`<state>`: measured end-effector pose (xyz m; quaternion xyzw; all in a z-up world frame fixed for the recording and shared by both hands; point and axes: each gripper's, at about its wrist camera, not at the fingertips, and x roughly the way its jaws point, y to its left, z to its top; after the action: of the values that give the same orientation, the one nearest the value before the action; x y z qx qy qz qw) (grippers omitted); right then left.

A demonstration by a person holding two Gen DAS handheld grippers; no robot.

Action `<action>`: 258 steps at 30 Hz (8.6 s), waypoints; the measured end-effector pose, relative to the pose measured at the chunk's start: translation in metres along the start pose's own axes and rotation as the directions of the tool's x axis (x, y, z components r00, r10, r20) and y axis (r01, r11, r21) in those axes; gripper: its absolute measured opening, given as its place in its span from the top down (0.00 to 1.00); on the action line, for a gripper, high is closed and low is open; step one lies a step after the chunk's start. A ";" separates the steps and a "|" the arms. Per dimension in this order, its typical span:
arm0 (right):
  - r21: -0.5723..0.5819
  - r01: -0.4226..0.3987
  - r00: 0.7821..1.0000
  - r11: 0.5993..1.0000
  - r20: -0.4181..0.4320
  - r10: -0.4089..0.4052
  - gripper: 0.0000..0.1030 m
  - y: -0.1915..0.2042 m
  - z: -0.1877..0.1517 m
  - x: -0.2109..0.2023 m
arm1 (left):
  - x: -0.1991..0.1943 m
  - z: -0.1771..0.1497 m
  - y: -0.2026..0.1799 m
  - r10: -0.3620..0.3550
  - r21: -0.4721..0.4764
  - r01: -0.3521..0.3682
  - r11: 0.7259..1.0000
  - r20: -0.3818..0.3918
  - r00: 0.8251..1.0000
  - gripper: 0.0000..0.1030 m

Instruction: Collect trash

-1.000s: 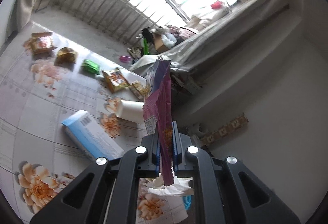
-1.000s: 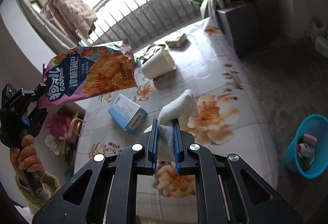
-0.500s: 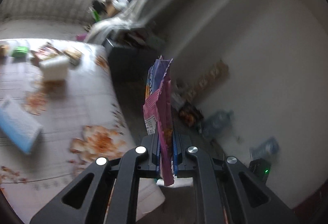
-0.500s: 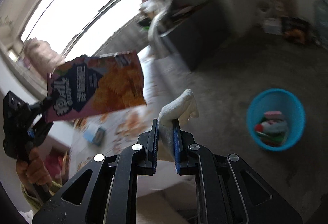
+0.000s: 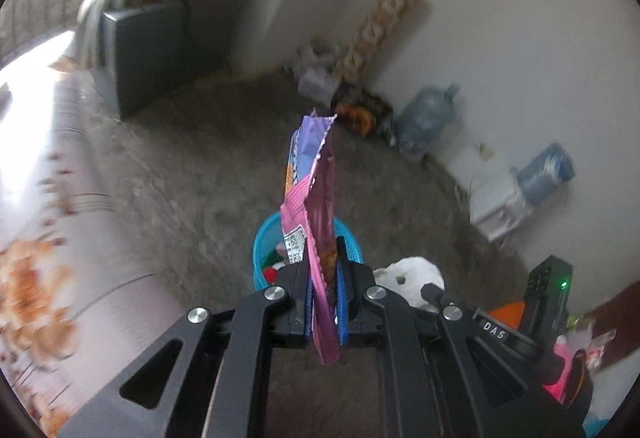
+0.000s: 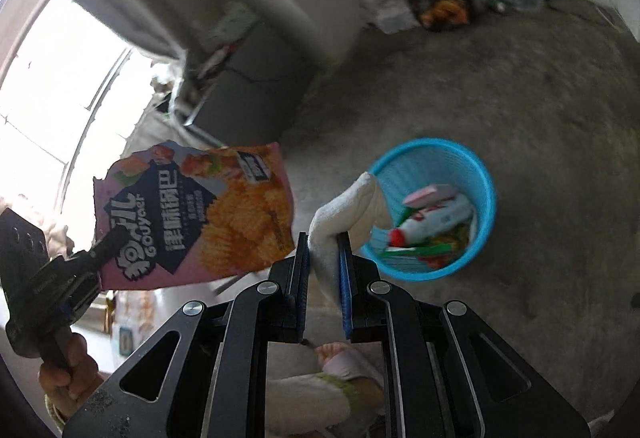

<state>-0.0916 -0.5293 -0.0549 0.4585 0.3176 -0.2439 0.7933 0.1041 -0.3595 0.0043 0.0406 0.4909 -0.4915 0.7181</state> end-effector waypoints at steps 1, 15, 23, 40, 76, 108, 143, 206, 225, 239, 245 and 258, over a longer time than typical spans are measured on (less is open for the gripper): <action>0.020 0.014 1.000 1.000 -0.009 -0.014 0.88 -0.009 0.003 0.008 | 0.019 0.002 -0.004 0.009 0.007 -0.009 1.000 -0.028 1.000 0.92; 0.146 0.160 0.985 0.976 -0.081 -0.149 0.42 -0.087 0.035 0.103 | 0.203 0.004 -0.007 0.106 0.035 -0.101 0.994 -0.241 0.965 0.41; 0.271 0.227 0.968 0.935 -0.172 -0.186 0.36 -0.129 0.009 0.123 | 0.218 -0.001 0.015 0.153 -0.040 -0.173 0.984 -0.308 0.939 0.31; 0.170 0.091 0.992 0.981 -0.104 -0.074 0.31 -0.066 -0.010 0.047 | 0.025 0.004 0.009 0.092 -0.041 -0.095 0.995 -0.066 0.994 0.14; -0.451 -0.579 0.712 0.679 -0.686 0.150 0.69 0.445 -0.200 0.215 | -0.311 -0.223 0.348 0.426 -0.781 -0.072 0.620 0.259 0.867 0.10; -0.286 -0.552 0.753 0.783 -0.574 0.321 0.32 0.464 -0.080 0.238 | -0.216 -0.147 0.351 0.577 -0.552 -0.476 0.685 0.012 0.816 0.06; -0.229 -0.637 0.670 0.736 -0.636 0.382 0.99 0.448 -0.088 0.210 | -0.243 -0.168 0.313 0.523 -0.535 -0.397 0.746 0.102 0.846 0.21; 0.240 0.100 0.990 0.966 -0.118 -0.074 0.42 -0.080 0.039 0.147 | 0.169 0.035 -0.048 0.190 0.139 -0.164 0.977 -0.202 0.961 0.06; -0.008 0.086 0.996 0.996 0.035 -0.086 0.30 -0.013 -0.027 0.011 | -0.091 -0.017 -0.009 0.126 0.141 -0.147 0.979 0.151 0.981 0.05; -0.617 0.028 0.982 0.786 0.165 0.095 0.08 0.216 -0.154 -0.060 | -0.271 -0.192 0.098 0.566 -0.284 -0.493 0.822 0.315 0.762 0.05; -0.642 0.088 0.962 0.762 0.253 0.102 0.08 0.252 -0.188 -0.080 | -0.304 -0.218 0.110 0.636 -0.333 -0.544 0.770 0.330 0.698 0.05; -0.818 0.173 0.985 0.548 0.146 -0.093 0.08 0.284 -0.256 -0.027 | -0.279 -0.254 0.134 0.692 -0.452 -0.603 0.658 0.047 0.720 0.05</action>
<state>0.0115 -0.1696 0.0304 -0.0038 0.3942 -0.1451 0.9075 0.0249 0.0325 0.0246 0.0107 0.4533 -0.0899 0.8867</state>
